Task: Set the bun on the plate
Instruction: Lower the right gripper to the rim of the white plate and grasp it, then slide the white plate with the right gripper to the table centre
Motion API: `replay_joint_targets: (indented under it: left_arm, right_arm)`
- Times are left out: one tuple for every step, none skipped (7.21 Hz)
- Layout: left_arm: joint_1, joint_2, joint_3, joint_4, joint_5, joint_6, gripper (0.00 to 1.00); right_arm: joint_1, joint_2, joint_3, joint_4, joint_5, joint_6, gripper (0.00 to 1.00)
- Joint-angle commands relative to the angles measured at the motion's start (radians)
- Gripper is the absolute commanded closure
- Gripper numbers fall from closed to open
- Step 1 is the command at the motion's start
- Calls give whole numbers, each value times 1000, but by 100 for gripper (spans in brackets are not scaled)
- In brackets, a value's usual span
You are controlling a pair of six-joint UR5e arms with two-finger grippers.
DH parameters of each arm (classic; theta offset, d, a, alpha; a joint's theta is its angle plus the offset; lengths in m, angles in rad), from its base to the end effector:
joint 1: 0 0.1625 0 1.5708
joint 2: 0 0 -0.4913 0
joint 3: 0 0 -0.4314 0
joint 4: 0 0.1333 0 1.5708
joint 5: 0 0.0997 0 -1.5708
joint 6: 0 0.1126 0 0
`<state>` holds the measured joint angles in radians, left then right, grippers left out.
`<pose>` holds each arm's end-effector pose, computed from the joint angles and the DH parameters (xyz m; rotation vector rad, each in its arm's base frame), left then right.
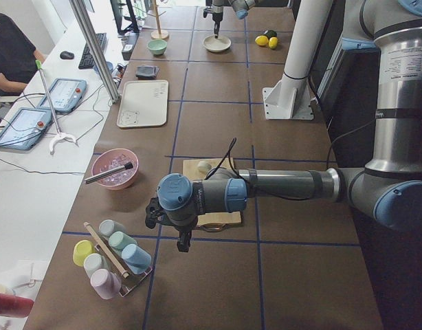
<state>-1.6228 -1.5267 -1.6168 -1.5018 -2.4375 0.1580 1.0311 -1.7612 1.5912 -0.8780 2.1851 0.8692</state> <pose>-0.0736 -0.5012 0.7319 0.0283 0.8683 0.0702 -0.1800 -0.4336 0.7478 -0.0030 -0.7849 0.1519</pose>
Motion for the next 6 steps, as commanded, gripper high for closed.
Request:
replay_joint_targets:
  left_arm:
    - [0,-1,0,0,0,0,0]
    - [0,-1,0,0,0,-2,0]
    - [0,0,-11,0,0,-2,0]
    - [0,2,-14,0,0,-2,0]
    - [0,3,-14,0,0,-2,0]
    - [0,5,-15,0,0,0,0]
  right_arm:
    - [4,-1,24,-3,7,7,100]
    - [7,-7,82,-6,24,8,100]
    - [55,-7,129,-10,75,8,100]
    - [105,3,162,-16,138,10,100]
    - [119,9,191,-18,162,17,100]
    - [118,70,196,-19,162,102,100]
